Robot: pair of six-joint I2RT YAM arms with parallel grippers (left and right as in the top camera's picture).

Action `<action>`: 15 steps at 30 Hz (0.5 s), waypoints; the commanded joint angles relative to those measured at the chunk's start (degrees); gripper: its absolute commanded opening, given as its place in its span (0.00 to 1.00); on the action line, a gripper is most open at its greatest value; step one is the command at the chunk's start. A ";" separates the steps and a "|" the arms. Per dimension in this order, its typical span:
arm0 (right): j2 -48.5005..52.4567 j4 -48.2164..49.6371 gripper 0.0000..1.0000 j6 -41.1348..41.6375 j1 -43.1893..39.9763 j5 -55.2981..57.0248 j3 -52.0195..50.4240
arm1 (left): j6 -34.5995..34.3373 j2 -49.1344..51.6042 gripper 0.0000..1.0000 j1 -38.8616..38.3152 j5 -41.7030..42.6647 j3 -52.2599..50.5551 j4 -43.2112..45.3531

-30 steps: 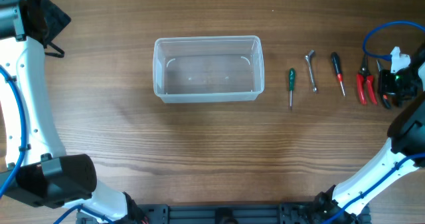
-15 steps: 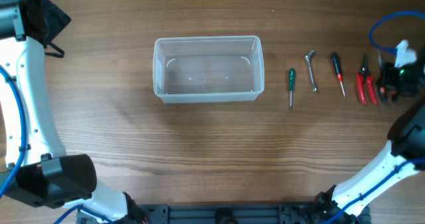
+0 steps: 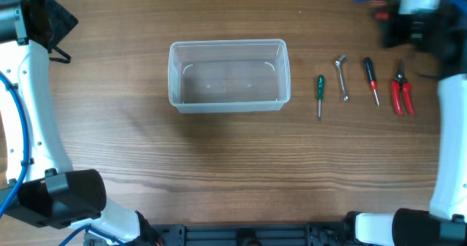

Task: Pack container
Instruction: 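Lift the pliers and carry them left over the container, then lower the pliers into the container, open the right gripper, retract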

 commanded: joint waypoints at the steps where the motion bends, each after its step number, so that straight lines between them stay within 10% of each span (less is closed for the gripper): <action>1: 3.32 -0.26 0.04 -6.56 9.73 -1.51 0.09 | 0.26 -0.24 1.00 0.31 0.09 0.52 0.00; 15: 25.79 0.35 0.04 -26.84 27.96 11.58 0.09 | 0.24 -0.24 1.00 0.31 0.09 0.52 0.00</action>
